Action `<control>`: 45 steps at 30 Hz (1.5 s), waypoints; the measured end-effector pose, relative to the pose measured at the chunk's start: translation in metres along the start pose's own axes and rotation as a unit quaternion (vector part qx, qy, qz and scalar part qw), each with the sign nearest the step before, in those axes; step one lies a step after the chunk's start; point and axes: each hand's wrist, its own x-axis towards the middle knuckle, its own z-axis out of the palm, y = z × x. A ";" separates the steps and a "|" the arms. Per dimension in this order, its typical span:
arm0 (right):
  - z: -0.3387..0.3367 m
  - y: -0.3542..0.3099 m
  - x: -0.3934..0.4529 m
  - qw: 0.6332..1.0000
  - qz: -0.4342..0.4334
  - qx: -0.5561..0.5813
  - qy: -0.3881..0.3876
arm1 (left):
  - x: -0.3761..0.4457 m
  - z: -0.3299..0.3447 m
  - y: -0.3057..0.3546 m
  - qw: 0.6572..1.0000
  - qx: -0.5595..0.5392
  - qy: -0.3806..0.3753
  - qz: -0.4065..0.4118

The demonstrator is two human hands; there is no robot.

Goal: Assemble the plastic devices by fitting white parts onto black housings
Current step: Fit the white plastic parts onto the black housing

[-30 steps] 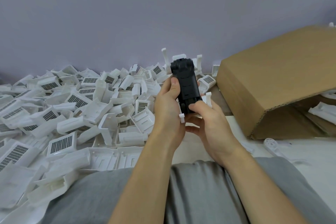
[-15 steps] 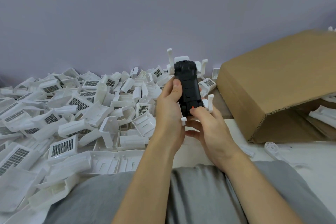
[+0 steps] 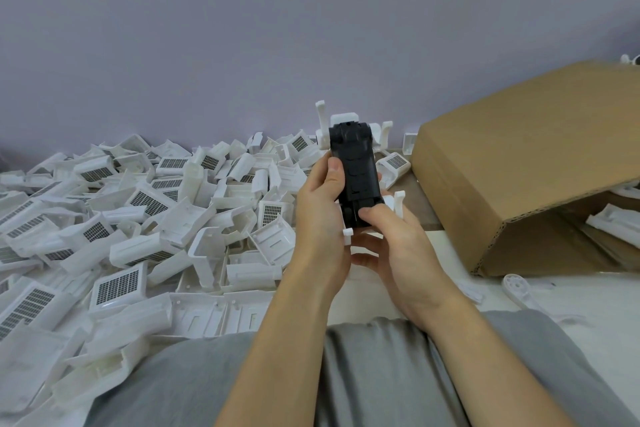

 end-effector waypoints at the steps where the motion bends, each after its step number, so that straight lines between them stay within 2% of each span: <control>1: 0.000 0.000 0.000 1.000 0.002 0.002 -0.001 | 0.000 0.000 0.000 1.000 0.001 0.001 0.001; 9: -0.002 0.001 0.000 1.000 0.006 0.004 -0.014 | 0.001 -0.001 0.000 1.000 -0.013 0.013 -0.006; 21: -0.001 0.005 0.001 0.999 -0.003 -0.038 0.017 | 0.001 0.001 0.001 0.999 -0.031 0.016 -0.014; 26: 0.002 0.001 -0.001 0.999 -0.012 -0.049 0.016 | 0.001 0.001 0.004 0.991 -0.117 0.055 -0.039; 32: 0.002 -0.005 -0.004 0.998 -0.036 -0.042 0.027 | 0.004 -0.005 0.005 0.977 -0.193 0.063 -0.071; 39: 0.002 -0.005 -0.004 0.979 -0.122 -0.062 0.151 | 0.007 -0.006 0.004 0.975 -0.179 0.130 -0.009; 42: 0.003 -0.007 -0.006 0.946 -0.203 -0.123 0.221 | 0.009 -0.006 0.002 0.983 -0.110 0.144 -0.007; 45: 0.005 -0.007 -0.007 0.918 -0.251 -0.203 0.229 | 0.010 -0.005 -0.001 0.987 -0.072 0.143 -0.007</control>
